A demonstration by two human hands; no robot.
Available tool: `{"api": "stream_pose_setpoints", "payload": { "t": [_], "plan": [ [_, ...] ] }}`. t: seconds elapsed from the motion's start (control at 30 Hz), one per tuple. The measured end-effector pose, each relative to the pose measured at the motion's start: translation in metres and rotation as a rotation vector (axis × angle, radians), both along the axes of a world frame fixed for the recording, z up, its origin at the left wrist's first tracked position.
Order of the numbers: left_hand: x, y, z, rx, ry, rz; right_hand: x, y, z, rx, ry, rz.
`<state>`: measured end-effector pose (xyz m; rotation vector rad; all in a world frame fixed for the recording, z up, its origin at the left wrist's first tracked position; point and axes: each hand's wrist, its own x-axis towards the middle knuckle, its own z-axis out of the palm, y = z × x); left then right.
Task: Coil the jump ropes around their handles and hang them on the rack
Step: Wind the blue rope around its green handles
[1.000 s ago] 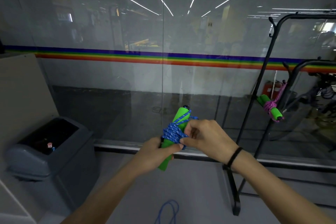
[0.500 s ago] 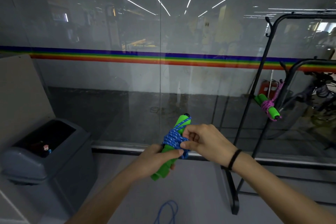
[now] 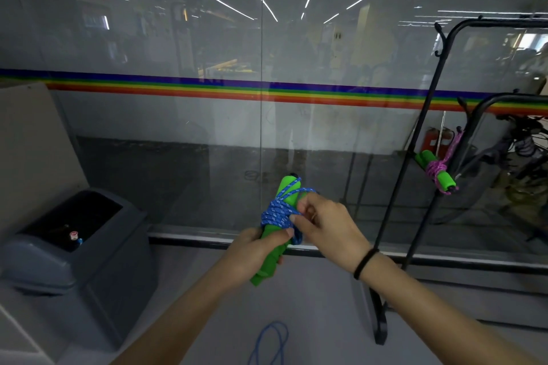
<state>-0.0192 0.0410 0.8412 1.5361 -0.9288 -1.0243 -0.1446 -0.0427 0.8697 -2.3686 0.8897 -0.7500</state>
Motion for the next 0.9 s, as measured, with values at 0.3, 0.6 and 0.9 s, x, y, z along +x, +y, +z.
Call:
{"api": "stream_pose_setpoints", "payload": {
  "t": [0.3,0.6,0.9],
  "plan": [
    [0.001,0.001,-0.013,-0.037,-0.304,0.093,-0.006,-0.003,0.012,0.551,-0.113,0.132],
    [0.004,-0.005,-0.012,-0.057,-0.181,0.075,-0.015,-0.006,0.019,0.514,-0.222,0.125],
    [0.017,0.001,-0.016,-0.008,0.207,-0.135,-0.011,0.005,0.019,0.587,-0.412,0.109]
  ]
}}
